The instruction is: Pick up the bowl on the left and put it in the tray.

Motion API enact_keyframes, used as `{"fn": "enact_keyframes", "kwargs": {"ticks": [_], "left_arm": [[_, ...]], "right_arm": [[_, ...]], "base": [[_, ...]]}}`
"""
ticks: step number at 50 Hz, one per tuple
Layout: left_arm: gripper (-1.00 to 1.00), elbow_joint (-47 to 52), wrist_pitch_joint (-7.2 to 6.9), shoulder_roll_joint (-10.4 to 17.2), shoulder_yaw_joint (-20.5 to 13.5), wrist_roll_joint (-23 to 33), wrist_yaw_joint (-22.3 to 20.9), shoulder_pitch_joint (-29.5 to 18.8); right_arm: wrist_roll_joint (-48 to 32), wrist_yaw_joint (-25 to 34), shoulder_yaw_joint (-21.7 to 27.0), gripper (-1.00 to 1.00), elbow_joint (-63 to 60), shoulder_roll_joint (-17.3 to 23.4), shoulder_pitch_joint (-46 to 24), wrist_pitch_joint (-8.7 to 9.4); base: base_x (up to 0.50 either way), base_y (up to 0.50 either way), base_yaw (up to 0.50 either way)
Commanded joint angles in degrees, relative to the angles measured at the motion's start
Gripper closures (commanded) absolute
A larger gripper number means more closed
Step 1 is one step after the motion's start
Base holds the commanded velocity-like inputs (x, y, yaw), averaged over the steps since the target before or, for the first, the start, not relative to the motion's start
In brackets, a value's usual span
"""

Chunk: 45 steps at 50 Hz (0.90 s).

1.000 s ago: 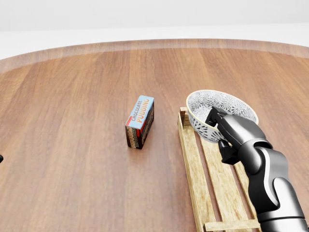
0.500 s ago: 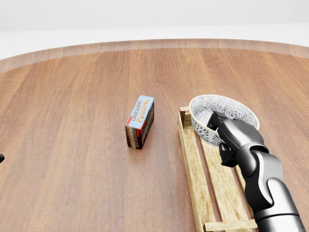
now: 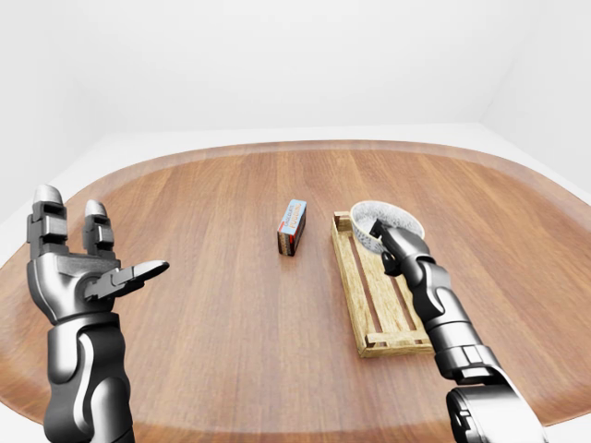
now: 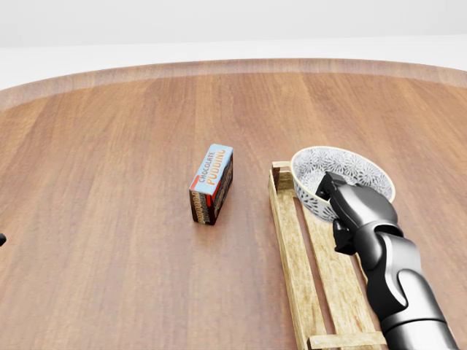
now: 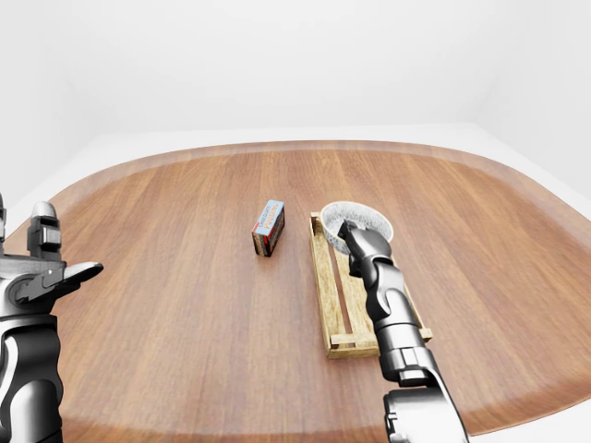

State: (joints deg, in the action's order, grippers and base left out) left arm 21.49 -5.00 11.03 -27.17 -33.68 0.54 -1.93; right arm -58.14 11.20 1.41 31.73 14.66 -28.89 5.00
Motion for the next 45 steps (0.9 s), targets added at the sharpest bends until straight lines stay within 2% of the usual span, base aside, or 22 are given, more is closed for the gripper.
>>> {"fn": "enact_keyframes", "kwargs": {"ticks": [1, 19, 25, 32, 40, 45], "left_arm": [[-1.00, 0.2, 0.00, 0.0, -0.1, -0.1, 0.0, 0.1], [-1.00, 0.2, 0.00, 0.1, -0.1, -0.2, 0.2, -0.1], [-1.00, 0.3, 0.00, 0.1, -0.2, -0.4, 0.2, 0.0], [-1.00, -0.2, 0.00, 0.3, -0.3, -0.7, 0.2, -0.2], [-1.00, 0.3, 0.00, 0.1, -0.4, -0.8, 0.1, 0.1], [-1.00, 0.2, 0.00, 0.2, -0.3, -0.7, 0.3, -0.1]], "right_arm": [[-3.9, -2.4, -0.5, 1.00, 2.2, 0.0, -0.4, 0.00], [-5.4, -4.7, -1.4, 1.00, 7.3, -0.8, -0.1, 0.00], [-4.4, -7.2, -1.7, 1.00, 10.2, -1.4, 0.2, 0.00], [-5.6, -5.1, -2.3, 1.00, 7.0, -1.2, 1.4, 0.00], [-4.1, -9.1, -2.3, 1.00, 13.6, -1.9, 0.4, 0.00], [-3.9, -9.4, -2.6, 1.00, 14.6, -1.5, -0.5, 0.00]], "base": [[0.00, 0.00, 0.00], [0.00, 0.00, 0.00], [0.00, 0.00, 0.00], [0.00, 0.00, 0.00], [0.00, 0.00, 0.00], [0.00, 0.00, 0.00]]}}
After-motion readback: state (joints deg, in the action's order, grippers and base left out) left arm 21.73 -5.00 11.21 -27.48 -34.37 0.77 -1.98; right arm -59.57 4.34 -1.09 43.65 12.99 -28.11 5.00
